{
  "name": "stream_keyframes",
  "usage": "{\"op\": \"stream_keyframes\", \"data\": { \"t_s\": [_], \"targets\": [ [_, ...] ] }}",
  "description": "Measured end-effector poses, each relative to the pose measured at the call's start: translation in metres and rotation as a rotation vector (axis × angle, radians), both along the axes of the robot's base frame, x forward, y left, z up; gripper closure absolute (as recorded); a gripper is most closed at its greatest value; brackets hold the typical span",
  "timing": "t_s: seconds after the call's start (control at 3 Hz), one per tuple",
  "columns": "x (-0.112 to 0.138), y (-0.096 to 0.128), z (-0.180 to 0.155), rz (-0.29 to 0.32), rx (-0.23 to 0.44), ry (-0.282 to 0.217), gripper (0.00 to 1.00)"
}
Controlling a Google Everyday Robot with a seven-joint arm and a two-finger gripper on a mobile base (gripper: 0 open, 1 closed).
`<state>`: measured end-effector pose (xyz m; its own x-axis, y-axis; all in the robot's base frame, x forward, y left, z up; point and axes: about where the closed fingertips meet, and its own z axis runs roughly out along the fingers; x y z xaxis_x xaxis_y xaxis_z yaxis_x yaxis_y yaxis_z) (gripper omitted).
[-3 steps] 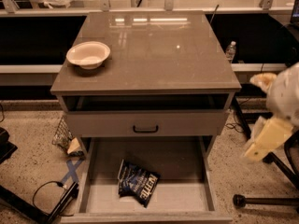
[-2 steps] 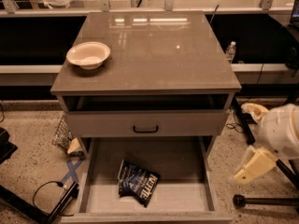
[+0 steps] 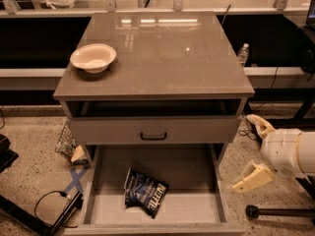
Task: Pick blue chip bag from middle drawer and place on counter
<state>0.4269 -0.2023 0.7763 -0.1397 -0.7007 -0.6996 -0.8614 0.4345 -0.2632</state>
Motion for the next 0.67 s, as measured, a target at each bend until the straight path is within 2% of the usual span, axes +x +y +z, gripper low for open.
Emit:
{"op": "stream_keyframes", "data": {
  "t_s": [0.33,0.67],
  "targets": [
    [-0.001,0.0,0.0,0.004,-0.004,0.001,0.0],
    [0.003,0.013,-0.004,0.007,-0.002,-0.009,0.0]
  ]
}}
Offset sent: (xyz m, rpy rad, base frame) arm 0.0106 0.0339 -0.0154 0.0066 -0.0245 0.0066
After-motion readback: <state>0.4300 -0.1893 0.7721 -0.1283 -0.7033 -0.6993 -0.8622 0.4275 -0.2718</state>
